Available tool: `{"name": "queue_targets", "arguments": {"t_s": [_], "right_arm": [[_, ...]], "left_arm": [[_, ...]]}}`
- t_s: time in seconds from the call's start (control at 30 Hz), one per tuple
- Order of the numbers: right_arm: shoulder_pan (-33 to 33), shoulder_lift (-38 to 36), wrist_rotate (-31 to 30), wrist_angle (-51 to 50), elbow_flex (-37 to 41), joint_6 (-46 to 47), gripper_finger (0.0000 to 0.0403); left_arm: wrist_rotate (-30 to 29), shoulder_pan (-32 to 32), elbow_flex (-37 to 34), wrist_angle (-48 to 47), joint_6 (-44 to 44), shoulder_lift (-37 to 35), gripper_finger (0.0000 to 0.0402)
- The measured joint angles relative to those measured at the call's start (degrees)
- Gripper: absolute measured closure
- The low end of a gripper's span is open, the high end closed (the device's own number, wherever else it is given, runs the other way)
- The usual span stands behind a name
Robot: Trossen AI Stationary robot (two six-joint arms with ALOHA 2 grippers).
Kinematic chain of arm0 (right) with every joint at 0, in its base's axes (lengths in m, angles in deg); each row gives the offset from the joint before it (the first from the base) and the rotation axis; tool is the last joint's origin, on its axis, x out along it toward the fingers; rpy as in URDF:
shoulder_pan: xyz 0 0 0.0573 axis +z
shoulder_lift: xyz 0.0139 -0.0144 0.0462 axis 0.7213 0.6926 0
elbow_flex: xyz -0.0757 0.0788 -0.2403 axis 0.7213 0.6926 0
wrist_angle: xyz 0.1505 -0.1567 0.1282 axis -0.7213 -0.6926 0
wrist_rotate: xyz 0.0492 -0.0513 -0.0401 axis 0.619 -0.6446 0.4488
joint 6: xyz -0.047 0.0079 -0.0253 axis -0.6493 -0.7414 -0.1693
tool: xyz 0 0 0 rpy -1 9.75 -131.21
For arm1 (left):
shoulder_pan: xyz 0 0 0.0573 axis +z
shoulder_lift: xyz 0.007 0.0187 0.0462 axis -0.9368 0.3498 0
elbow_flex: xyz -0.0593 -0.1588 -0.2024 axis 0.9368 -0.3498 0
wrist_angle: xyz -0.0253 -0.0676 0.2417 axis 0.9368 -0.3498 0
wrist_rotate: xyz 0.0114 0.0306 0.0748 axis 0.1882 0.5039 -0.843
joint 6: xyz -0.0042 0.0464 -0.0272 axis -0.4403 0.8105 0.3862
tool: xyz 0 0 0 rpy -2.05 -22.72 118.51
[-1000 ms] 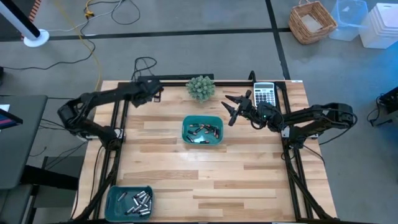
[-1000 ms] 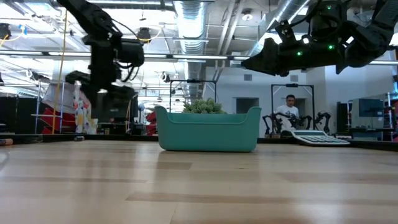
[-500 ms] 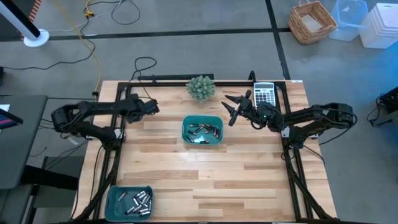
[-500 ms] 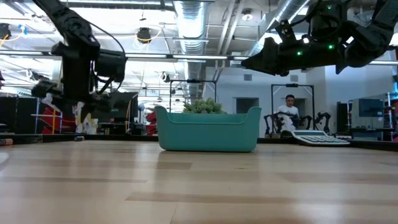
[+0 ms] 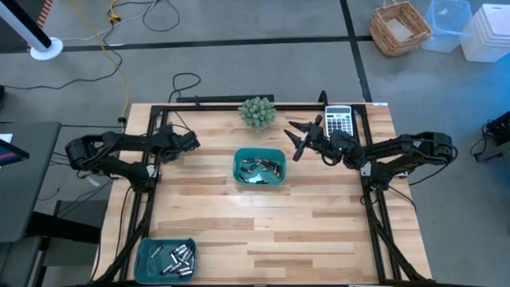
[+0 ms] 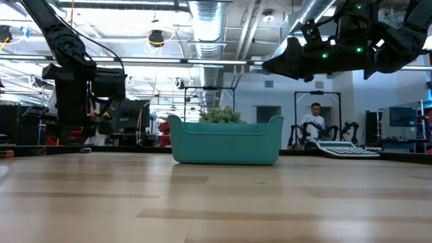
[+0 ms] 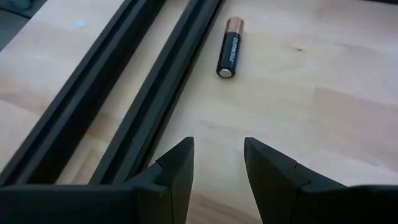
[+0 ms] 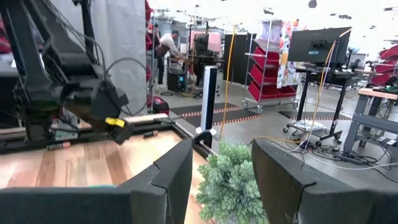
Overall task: Sort batteries
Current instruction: Put the black battery into the green bin
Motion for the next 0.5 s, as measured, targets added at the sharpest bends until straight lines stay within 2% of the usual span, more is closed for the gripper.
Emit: {"name": "queue_targets", "arguments": {"t_s": [0.17,0.33,0.5], "right_arm": [[0.54,0.02,-0.11,1.19,0.00,0.43,0.0222],[0.59,0.02,-0.09,1.32,0.00,0.43,0.0222],[0.57,0.02,-0.09,1.34,0.00,1.51,0.0222]], "left_arm": [[-0.09,1.81,-0.48,3.04,1.32,0.00,0.0265],[-0.14,2.76,-0.46,10.90,7.78,0.50,0.0264],[-0.24,4.89,-0.44,11.31,8.16,2.85,0.0257]]}}
